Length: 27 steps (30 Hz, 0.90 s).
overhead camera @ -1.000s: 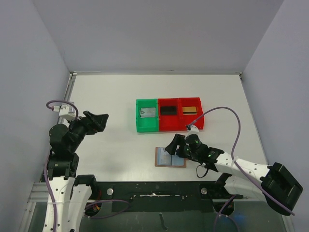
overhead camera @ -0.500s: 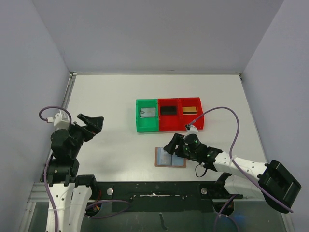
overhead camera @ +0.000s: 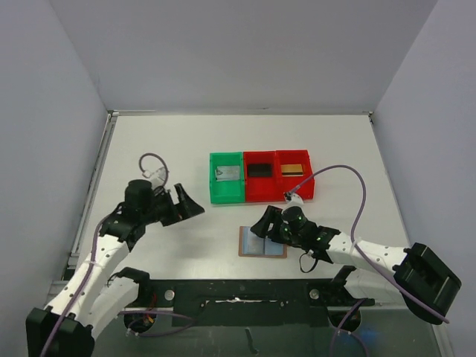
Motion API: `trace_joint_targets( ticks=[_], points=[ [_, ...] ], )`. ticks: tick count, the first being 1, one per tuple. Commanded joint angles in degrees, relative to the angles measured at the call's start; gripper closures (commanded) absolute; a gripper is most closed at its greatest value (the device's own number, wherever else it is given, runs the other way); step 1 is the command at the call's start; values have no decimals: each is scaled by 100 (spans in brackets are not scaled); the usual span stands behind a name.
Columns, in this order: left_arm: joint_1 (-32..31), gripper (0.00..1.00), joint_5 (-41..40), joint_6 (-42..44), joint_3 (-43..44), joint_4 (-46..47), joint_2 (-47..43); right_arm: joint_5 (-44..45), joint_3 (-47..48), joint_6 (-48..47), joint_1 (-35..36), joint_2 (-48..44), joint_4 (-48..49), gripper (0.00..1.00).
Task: Take the credit cards out of the card holder
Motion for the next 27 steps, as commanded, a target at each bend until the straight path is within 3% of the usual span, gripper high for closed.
trace_joint_targets(
  ticks=[1,3,5,8,11,13,16,19,24,27],
  points=[
    [-1891,16,-983,196,357,443,454,47,100,75,91,158,372,34],
    [-2995,16,-2307,164,783,48,952,120,141,79,111,201,304,34],
    [-3529,16,-3128,-62,971,-124,1368,159,144,94,122,214,258,34],
    [-3696,16,-3540,-426,1232,-564,1810,224,123,131,146,176,204,34],
    [-3765,16,-3764,-872,1092,-407,1713,282,41,196,158,88,185,33],
    [-3765,16,-3650,-805,748,112,1393,296,-36,230,156,10,242,33],
    [-3752,16,-2674,-385,-30,1505,821,301,-88,257,158,-56,239,33],
    [-3755,16,-1981,-483,-420,2514,709,284,-142,305,157,-86,289,33],
    [-3773,18,-1537,-465,-106,2647,1583,396,-334,520,142,-143,394,35],
    [-3814,24,-1506,-447,112,2625,2198,383,-430,614,125,-138,457,40]
  ],
)
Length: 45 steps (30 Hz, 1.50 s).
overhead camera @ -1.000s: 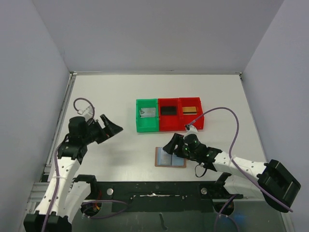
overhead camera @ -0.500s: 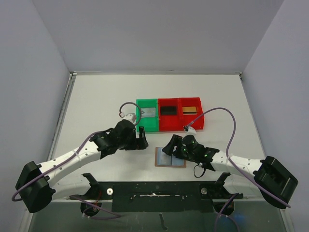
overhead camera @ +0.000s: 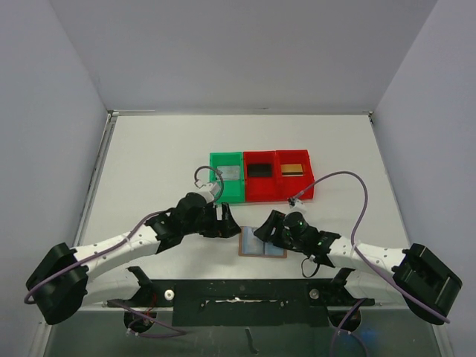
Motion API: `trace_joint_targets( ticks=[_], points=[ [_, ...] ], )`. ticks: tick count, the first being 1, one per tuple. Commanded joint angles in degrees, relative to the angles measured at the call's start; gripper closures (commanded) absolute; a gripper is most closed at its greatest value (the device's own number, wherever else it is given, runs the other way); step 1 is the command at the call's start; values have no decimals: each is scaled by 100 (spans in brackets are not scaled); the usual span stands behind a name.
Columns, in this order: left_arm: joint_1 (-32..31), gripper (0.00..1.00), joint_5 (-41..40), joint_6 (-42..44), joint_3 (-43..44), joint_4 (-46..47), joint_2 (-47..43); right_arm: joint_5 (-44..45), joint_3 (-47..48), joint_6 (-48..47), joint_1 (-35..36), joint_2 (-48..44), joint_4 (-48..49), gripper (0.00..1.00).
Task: Take the credit cards out of the card holder
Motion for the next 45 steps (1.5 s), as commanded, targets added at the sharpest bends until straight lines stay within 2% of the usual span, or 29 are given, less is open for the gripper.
trace_joint_targets(
  ticks=[1,6,17,24,29,32,36,45],
  points=[
    [-77,28,352,52,486,630,694,169,-108,205,14,-144,373,42],
    [-153,41,269,39,666,739,1234,111,-223,282,-19,-121,600,52],
    [-399,45,141,310,1187,595,2169,-4,-400,358,-188,-32,757,68],
    [-579,53,24,333,1359,492,2662,-380,-458,335,-435,174,970,70],
    [-630,66,-47,333,1384,462,2788,-627,-447,204,-529,259,1141,73],
    [-675,68,-30,355,1370,444,2838,-763,-410,140,-531,329,1205,77],
    [-728,69,66,384,1395,406,2965,-936,-344,45,-536,486,1300,77],
    [-909,75,-698,410,1738,-499,3278,-1035,-284,-52,-590,675,1274,97]
  ],
)
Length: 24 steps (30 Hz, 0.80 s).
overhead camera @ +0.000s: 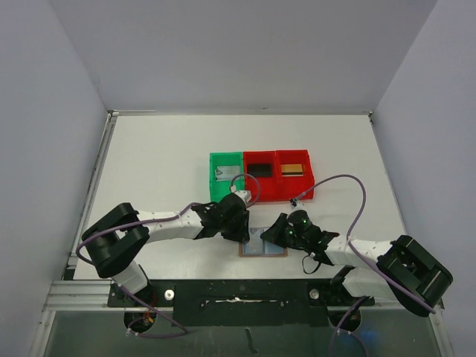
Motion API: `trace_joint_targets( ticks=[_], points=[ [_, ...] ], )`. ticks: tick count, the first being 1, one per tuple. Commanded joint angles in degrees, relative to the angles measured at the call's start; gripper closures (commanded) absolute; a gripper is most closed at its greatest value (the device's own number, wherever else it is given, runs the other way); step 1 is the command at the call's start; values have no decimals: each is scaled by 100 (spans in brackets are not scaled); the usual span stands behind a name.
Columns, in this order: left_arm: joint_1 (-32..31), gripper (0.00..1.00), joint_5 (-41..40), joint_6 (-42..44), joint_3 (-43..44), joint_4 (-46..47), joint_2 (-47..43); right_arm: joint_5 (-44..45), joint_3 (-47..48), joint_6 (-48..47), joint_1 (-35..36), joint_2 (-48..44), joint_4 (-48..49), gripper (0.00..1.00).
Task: Take the credit cards out of the card holder
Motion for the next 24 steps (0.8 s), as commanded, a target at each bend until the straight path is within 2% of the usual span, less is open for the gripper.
trace_joint_targets(
  ticks=[1,18,20,22,24],
  points=[
    [-109,76,-390,52,199,-294,236,-198,87,-100,-15,53,253,98],
    [-110,76,-449,19,12,-290,118,-215,35,-334,-324,-553,-377,100],
    [-110,76,-443,24,1,-281,114,-244,24,-303,-330,-585,-330,94],
    [-110,76,-407,25,5,-266,101,-280,36,-307,-330,-579,-276,81],
    [-109,76,-393,39,18,-262,89,-352,106,-372,-302,-515,-260,75]
  ],
)
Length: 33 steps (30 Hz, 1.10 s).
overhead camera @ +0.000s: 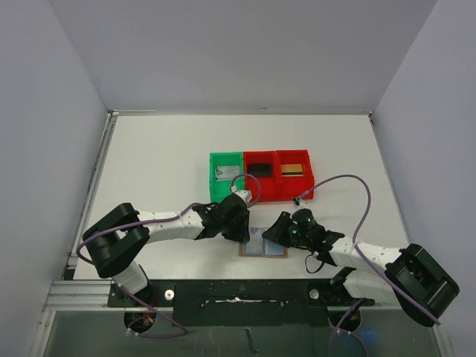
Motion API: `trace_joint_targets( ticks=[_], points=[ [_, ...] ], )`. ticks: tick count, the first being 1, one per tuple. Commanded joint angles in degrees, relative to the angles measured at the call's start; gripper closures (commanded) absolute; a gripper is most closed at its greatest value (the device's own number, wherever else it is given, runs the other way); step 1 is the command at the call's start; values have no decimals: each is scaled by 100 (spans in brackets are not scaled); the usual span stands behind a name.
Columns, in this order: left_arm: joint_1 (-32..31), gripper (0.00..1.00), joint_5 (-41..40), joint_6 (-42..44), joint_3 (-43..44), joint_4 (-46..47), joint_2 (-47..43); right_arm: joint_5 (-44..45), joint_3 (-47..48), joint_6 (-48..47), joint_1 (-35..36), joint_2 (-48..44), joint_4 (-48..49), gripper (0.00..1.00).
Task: Take the credit cards out of the card holder
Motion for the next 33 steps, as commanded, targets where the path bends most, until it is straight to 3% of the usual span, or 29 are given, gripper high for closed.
trace_joint_targets(
  ticks=[1,9,15,18,32,33],
  points=[
    [-29,76,-158,68,-76,-108,45,-142,165,-171,13,2,134,74],
    [-27,79,-155,88,-51,-116,-17,288,898,-389,483,751,-594,75],
    [-29,79,-261,72,-58,-237,-82,460,732,-224,521,572,-440,91],
    [-24,79,-331,94,-54,-324,-124,19,617,-454,470,329,48,100],
    [-29,79,-290,122,57,-454,-100,-387,299,-422,59,31,216,100],
    [-31,79,-288,128,54,-459,-112,-367,300,-408,53,27,154,96]
  ],
)
